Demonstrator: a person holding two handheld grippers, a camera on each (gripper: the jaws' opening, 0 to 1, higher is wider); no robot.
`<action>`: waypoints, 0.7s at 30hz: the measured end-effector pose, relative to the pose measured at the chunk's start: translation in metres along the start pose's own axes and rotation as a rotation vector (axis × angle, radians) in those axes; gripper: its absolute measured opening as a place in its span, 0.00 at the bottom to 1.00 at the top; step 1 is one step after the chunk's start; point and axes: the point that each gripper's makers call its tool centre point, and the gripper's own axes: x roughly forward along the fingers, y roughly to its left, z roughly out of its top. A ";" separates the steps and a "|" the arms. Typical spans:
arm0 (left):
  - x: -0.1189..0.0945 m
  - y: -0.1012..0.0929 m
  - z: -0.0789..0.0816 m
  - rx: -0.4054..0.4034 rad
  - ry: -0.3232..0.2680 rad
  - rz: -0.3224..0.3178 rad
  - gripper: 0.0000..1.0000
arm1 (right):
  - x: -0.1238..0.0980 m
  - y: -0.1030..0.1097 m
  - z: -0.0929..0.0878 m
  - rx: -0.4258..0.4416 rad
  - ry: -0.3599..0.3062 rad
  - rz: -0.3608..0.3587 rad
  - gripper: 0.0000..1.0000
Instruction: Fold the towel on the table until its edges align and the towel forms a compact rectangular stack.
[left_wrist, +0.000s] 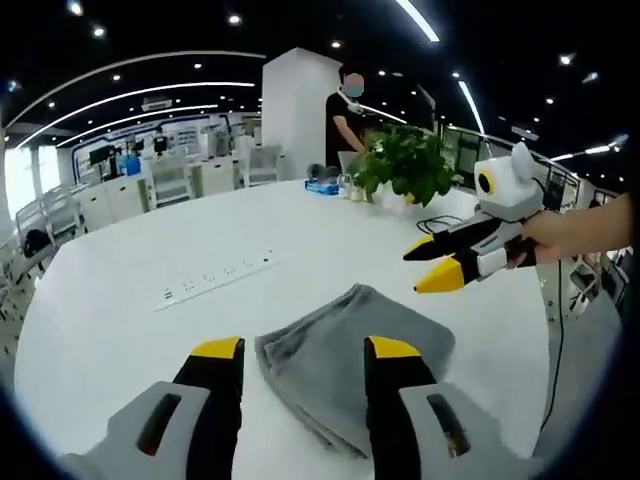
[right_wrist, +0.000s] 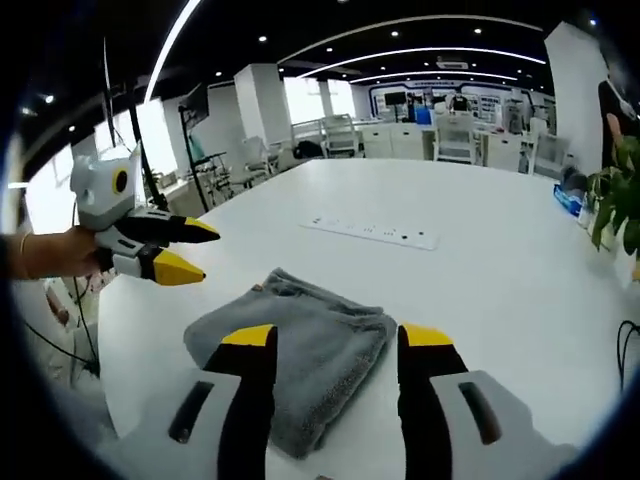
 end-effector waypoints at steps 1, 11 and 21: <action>-0.003 -0.002 0.000 0.005 -0.001 -0.002 0.57 | -0.003 0.003 -0.001 -0.005 0.001 0.004 0.49; -0.044 -0.011 -0.007 -0.011 -0.018 0.010 0.69 | -0.028 0.014 -0.022 0.000 0.030 -0.003 0.56; -0.065 -0.028 -0.015 -0.011 -0.024 0.016 0.70 | -0.049 0.030 -0.026 -0.016 0.022 -0.005 0.58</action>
